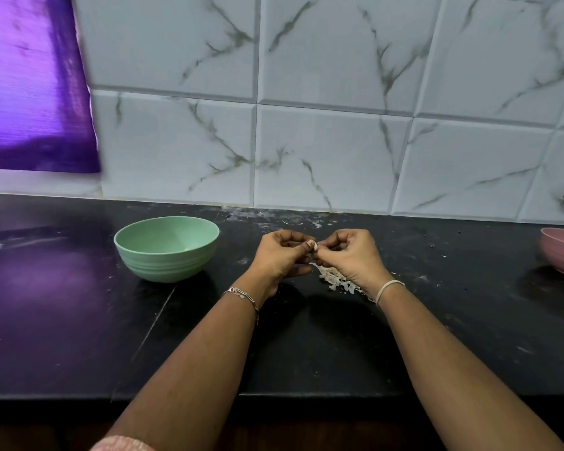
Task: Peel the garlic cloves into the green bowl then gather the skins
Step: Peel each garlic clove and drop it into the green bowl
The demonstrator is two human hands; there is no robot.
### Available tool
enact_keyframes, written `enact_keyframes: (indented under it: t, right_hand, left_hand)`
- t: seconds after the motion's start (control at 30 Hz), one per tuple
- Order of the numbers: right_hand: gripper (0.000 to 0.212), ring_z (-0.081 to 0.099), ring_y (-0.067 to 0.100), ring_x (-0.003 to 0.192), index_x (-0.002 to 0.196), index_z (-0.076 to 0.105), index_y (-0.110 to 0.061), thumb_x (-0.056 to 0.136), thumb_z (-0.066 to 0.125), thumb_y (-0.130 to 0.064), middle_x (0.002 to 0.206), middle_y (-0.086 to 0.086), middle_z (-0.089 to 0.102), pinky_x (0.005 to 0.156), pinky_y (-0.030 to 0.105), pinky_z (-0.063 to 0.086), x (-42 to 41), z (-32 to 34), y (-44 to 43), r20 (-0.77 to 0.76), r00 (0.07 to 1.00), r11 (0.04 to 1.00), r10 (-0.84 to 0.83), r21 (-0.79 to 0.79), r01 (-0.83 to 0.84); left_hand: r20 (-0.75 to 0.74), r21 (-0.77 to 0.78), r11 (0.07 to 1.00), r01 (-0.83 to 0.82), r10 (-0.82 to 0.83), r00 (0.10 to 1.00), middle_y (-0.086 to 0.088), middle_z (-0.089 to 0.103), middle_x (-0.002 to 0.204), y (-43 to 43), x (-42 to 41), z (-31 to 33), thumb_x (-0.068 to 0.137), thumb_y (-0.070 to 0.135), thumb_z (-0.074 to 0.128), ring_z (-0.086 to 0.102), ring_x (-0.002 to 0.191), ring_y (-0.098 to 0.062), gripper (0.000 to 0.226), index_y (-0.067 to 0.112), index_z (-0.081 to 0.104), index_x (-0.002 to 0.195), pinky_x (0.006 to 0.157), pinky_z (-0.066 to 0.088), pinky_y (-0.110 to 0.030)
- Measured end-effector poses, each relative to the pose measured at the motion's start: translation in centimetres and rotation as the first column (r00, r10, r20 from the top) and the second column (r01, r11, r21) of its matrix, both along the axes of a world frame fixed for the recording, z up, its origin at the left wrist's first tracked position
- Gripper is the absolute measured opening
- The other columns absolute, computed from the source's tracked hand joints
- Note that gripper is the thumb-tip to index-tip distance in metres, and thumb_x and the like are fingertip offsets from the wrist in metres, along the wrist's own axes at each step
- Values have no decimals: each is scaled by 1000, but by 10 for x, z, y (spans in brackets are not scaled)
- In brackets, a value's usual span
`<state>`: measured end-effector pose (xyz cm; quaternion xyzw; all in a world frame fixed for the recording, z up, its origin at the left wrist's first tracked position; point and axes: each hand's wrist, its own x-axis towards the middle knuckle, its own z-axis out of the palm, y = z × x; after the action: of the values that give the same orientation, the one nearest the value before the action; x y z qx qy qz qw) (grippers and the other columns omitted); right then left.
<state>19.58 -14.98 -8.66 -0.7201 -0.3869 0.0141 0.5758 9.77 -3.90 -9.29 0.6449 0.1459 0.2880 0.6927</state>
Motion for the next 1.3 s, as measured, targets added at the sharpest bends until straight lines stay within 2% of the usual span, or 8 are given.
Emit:
enact_keyframes:
  t: [0.1,0.23,0.37,0.5,0.67,0.8,1.17,1.3]
  right_hand:
    - [11,73,29,73,69,71,-12,75,80,-11,69,8,73,76,43,61,2,-1,1,13,1000,1000,-3,3,3]
    - [11,66,7,60,68,71,-17,73,79,-11,67,-1,72,68,27,57,2,-2,4,104,994,999,-30,-15,31]
    - [9,61,-2,54,68,70,-18,72,77,-13,64,-5,70,63,20,54,1,-2,3,221,973,994,-70,-71,88]
    - [13,61,-3,53,64,67,-22,70,77,-17,57,-9,66,62,19,54,0,-2,3,308,946,986,-100,-96,136]
    - [6,64,2,56,69,69,-21,68,74,-20,58,-8,67,65,26,58,-4,-1,3,371,922,979,-112,-117,166]
    - [6,63,2,57,69,68,-23,68,74,-22,58,-10,65,64,26,57,-6,0,2,423,898,975,-119,-120,185]
    - [4,64,1,58,72,70,-21,70,73,-23,60,-10,67,66,28,58,-8,-1,2,456,885,982,-89,-110,156]
    - [3,65,1,60,73,71,-22,71,72,-25,63,-10,68,68,29,58,-8,-1,2,464,882,978,-81,-133,159]
  left_hand:
    - [10,-46,999,-8,9,1000,-4,64,76,-1,0,0,87,9,69,59,59,-6,4,7,70,90,62,60,-28]
    - [14,-108,994,-24,26,1000,-6,63,83,-1,1,1,88,9,69,55,59,-7,5,6,70,92,58,58,-25]
    - [3,-129,991,-26,27,1000,-6,64,80,-1,0,2,87,10,70,56,57,-7,3,7,69,87,54,55,-23]
    - [-13,-98,995,-12,10,1000,-5,64,74,-3,-1,3,83,13,74,58,60,-9,7,10,69,83,53,54,-23]
    - [-11,-100,995,-11,10,1000,-7,64,74,-3,-1,2,85,8,72,58,62,-12,4,9,68,83,54,56,-23]
    - [-19,-122,992,-22,20,1000,-3,61,70,-2,-1,3,85,8,72,53,57,-7,4,9,70,81,53,54,-21]
    - [-17,-179,984,-25,22,1000,-6,64,72,-2,-1,1,84,13,73,54,61,-12,10,7,67,79,50,52,-19]
    - [-25,-181,983,-41,38,999,-6,65,70,-2,0,0,84,15,74,56,58,-11,12,7,67,78,50,52,-19]
